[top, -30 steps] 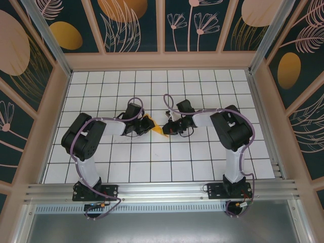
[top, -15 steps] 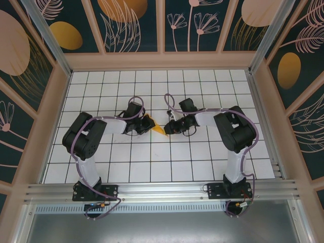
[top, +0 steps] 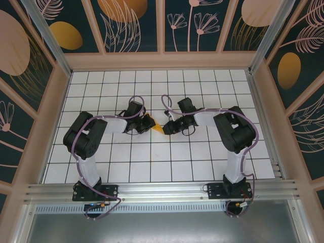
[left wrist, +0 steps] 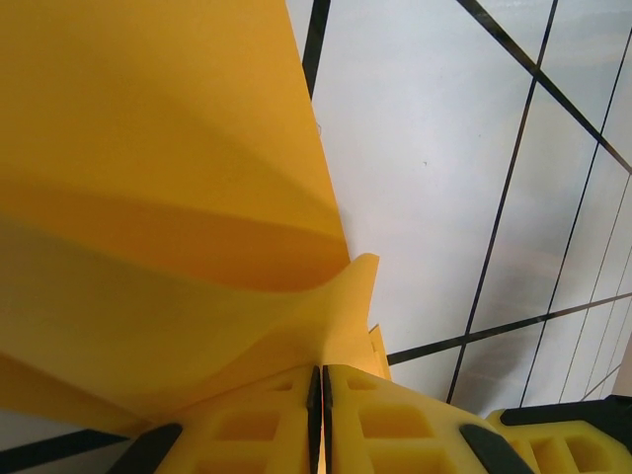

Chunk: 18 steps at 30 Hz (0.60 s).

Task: Fold a paper plane with a square sheet of paper (pick it up from the middle)
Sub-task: Fold the wing for the fifth time at the center of the table.

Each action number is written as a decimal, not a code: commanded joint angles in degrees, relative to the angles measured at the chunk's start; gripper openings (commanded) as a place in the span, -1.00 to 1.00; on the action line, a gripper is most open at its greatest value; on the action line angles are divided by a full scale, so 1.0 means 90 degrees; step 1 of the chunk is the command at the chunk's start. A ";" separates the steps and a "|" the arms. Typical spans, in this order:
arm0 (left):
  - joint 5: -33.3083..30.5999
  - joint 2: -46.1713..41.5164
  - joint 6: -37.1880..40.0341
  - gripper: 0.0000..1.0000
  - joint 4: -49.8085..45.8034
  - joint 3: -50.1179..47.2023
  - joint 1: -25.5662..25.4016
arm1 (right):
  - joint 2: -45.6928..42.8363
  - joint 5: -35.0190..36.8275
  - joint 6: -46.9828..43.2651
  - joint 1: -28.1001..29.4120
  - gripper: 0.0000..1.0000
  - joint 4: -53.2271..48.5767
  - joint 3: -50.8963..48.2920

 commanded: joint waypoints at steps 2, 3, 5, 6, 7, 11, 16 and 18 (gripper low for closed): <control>-0.0770 0.0416 0.0240 -0.71 -0.0520 0.0000 0.0085 | 0.0080 0.0187 -0.0390 0.0061 -0.52 0.0018 0.0117; -0.0774 0.0417 0.0251 -0.71 -0.0542 0.0024 0.0079 | 0.0079 0.0224 -0.0436 0.0061 -0.52 0.0028 0.0114; -0.0767 0.0431 0.0268 -0.71 -0.0572 0.0035 0.0084 | 0.0071 0.0350 -0.0542 0.0184 -0.52 0.0064 0.0111; -0.0767 0.0431 0.0268 -0.71 -0.0575 0.0050 0.0085 | 0.0083 0.0410 -0.0585 0.0206 -0.52 0.0051 0.0116; -0.0767 0.0446 0.0262 -0.71 -0.0589 0.0052 0.0084 | 0.0100 0.0470 -0.0627 0.0240 -0.52 0.0052 0.0126; -0.0757 0.0445 0.0263 -0.71 -0.0584 0.0046 0.0084 | 0.0162 0.0656 -0.0683 0.0307 -0.56 0.0052 0.0156; -0.0767 0.0394 0.0296 -0.70 -0.0618 0.0067 0.0085 | 0.0194 0.0630 -0.0637 0.0278 -0.73 0.0122 0.0123; -0.0776 0.0354 0.0344 -0.70 -0.0651 0.0108 0.0089 | 0.0185 0.0498 -0.0603 0.0233 -0.82 0.0160 0.0091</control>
